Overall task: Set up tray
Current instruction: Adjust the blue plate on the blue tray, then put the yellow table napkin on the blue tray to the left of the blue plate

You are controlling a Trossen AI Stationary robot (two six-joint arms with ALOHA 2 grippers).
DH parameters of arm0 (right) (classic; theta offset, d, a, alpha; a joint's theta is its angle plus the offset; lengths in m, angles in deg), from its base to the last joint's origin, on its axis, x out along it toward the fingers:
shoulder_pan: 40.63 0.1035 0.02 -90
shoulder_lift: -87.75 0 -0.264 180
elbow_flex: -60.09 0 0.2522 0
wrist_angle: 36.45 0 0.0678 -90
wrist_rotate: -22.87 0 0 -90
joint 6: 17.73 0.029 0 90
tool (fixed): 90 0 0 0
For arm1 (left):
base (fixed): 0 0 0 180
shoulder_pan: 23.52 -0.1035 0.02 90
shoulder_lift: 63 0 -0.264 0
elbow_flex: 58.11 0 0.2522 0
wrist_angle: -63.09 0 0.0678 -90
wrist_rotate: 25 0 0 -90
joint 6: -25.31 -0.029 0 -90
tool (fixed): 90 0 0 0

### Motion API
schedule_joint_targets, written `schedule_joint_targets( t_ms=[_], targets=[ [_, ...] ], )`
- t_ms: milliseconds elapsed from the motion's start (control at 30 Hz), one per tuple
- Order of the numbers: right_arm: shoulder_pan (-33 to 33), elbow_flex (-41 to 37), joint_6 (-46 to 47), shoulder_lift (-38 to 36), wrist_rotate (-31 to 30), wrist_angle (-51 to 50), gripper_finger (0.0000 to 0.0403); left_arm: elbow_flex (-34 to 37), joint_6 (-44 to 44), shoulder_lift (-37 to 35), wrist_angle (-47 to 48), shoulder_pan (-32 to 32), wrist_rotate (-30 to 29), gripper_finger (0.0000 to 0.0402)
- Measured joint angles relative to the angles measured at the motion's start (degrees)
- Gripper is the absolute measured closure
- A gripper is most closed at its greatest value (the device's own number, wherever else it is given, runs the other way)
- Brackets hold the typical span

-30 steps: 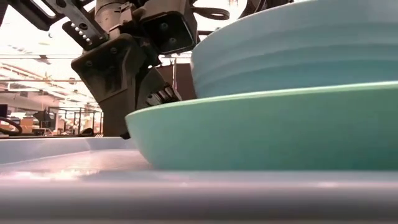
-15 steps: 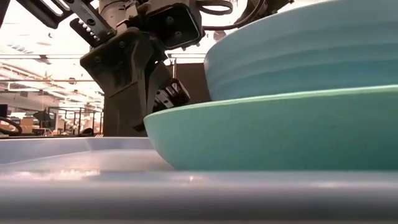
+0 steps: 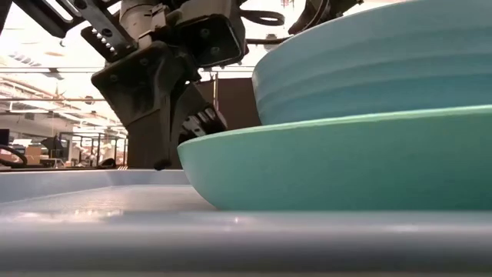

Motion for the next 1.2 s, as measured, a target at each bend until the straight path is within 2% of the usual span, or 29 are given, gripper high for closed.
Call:
schedule_joint_targets(
  t_ms=[567, 833, 967, 1067, 1200],
  targets=[
    [0.31, 0.00, 0.02, 0.00, 0.01, -0.26, 0.0271, -0.07, -1.71, 2.71, -6.63, -2.12, 4.91, 0.0401],
    [0.31, 0.00, 0.02, 0.00, 0.00, -0.83, 0.0271, -1.09, -2.94, 2.71, -5.86, -2.49, 4.91, 0.0401],
    [0.31, 0.00, 0.02, 0.00, 0.00, -1.31, 0.0271, -1.11, -2.68, 2.32, -0.46, -2.60, 4.72, 0.0399],
    [0.31, 0.00, 0.01, 0.00, 0.00, -1.33, 0.0271, -1.10, -3.21, 0.11, 7.56, -2.67, 0.65, 0.0392],
    [0.31, 0.00, -0.30, 0.00, 0.01, -1.35, 0.0271, -1.05, -6.44, -5.17, 16.11, -1.88, -10.33, 0.0399]
  ],
)
